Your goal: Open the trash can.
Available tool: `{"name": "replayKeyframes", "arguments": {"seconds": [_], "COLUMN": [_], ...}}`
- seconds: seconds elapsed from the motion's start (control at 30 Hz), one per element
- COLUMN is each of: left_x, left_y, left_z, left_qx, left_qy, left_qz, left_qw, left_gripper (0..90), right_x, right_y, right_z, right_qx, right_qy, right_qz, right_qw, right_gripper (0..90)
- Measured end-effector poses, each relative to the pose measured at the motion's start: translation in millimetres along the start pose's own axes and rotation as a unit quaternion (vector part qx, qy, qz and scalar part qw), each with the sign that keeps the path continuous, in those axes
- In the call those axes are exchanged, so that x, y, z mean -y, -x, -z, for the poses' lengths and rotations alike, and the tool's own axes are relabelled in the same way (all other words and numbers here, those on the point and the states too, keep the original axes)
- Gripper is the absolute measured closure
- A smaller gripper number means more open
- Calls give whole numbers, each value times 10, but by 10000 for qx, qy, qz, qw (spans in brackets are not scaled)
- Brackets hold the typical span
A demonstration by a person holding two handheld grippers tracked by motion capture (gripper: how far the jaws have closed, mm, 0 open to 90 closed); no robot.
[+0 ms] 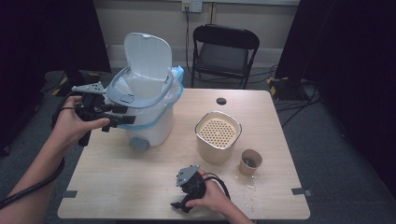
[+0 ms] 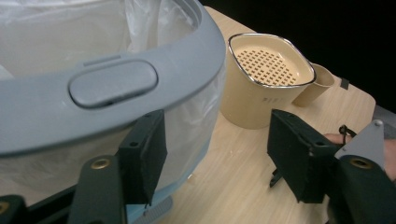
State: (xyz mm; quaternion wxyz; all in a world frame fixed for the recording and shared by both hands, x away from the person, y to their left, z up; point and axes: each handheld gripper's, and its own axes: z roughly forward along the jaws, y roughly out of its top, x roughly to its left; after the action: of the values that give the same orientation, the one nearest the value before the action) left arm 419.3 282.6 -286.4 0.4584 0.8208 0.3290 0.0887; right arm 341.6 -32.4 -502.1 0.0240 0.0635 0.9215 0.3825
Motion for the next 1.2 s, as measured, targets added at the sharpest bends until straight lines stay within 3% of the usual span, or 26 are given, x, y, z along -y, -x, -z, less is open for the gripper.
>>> {"name": "replayKeyframes", "arguments": {"seconds": [0.1,0.13,0.3,0.47,0.53,0.8,1.2], "left_x": [42,82,134,191,221,327,575], "left_y": [4,9,14,22,26,78,162], "left_z": [-12,-27,-55,-99,-114,-185,-408], "left_qx": [-1,40,80,164,197,293,546], "left_qy": [-34,-28,-13,8,-14,-79,-210], "left_qz": [-21,23,36,161,61,105,91], "left_qw": [10000,10000,10000,9997,9998,9995,9982], "left_gripper": [298,287,251,195,184,185,185], "right_x": [0,2,33,86,104,212,447], "right_y": [10,33,53,67,74,112,84], "right_z": [17,59,153,298,371,675,1064], "right_qx": [-26,-69,12,176,219,422,696], "right_qy": [31,122,-41,-112,-31,139,165], "right_qz": [-32,-124,-143,-315,-397,-725,-1078], "right_qw": [10000,9998,9999,9993,9990,9964,9916], "right_gripper": [70,171,159,153,158,165,178]}}
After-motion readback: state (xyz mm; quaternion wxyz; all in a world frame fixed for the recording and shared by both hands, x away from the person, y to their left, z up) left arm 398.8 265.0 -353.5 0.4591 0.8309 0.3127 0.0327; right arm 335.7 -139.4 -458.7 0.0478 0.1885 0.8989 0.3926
